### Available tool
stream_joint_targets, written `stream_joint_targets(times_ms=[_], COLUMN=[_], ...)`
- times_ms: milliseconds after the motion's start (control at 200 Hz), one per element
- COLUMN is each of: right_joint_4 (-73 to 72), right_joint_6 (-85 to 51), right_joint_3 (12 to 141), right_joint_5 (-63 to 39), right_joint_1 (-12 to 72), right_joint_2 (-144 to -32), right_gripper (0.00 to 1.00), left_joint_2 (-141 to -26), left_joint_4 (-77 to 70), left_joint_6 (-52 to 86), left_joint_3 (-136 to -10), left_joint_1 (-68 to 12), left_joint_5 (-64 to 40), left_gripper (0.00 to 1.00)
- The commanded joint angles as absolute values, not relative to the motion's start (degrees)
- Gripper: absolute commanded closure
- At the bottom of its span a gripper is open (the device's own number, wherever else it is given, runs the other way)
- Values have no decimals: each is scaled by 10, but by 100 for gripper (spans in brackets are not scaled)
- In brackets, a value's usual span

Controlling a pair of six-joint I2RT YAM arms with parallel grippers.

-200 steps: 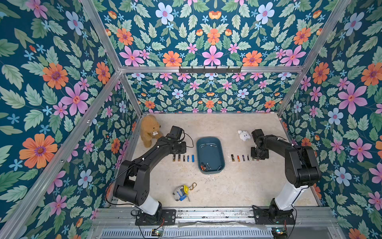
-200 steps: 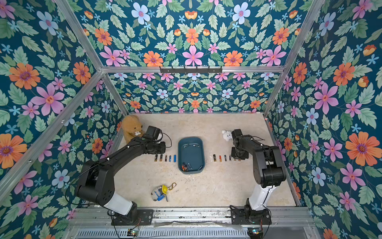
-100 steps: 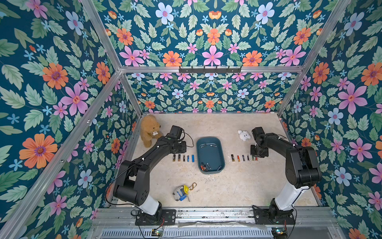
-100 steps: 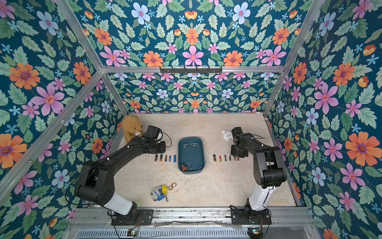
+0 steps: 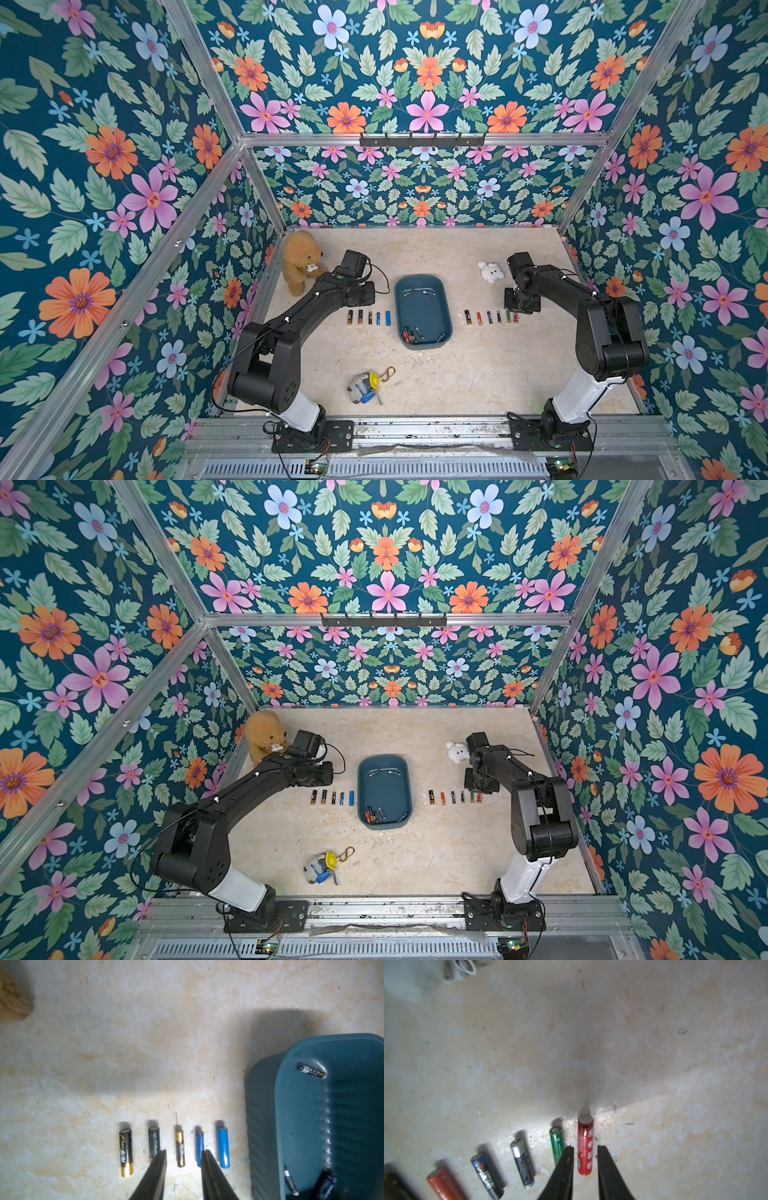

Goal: Take the batteries out of the storage box
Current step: Place the battery at the center of the board, then pick up the battery from the storage box.

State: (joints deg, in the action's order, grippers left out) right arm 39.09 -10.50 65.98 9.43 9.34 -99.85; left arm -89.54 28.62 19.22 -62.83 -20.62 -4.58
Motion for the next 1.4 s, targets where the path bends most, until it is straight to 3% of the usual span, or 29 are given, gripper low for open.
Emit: stream_joint_targets(times_ms=[0, 255, 675, 1110, 1395], right_joint_4=[412, 458, 478, 419, 411], right_joint_6=[-114, -132, -194, -197, -181], right_joint_3=[677, 754, 863, 815, 798], right_joint_5=[103, 107, 51, 5, -18], right_joint_1=[100, 169, 301, 236, 198], right_joint_2=[-987, -992, -1006, -1001, -1009], right_gripper=[74, 73, 71, 67, 64], left_joint_2=[-889, -879, -902, -978, -1042], left_joint_4=[301, 313, 365, 378, 375], left_joint_6=[191, 198, 263, 378, 448], left_joint_3=[-640, -659, -741, -783, -783], left_joint_1=[-207, -222, -333, -467, -510], left_joint_5=[-43, -37, 7, 47, 22], left_gripper=[65, 63, 58, 56, 56])
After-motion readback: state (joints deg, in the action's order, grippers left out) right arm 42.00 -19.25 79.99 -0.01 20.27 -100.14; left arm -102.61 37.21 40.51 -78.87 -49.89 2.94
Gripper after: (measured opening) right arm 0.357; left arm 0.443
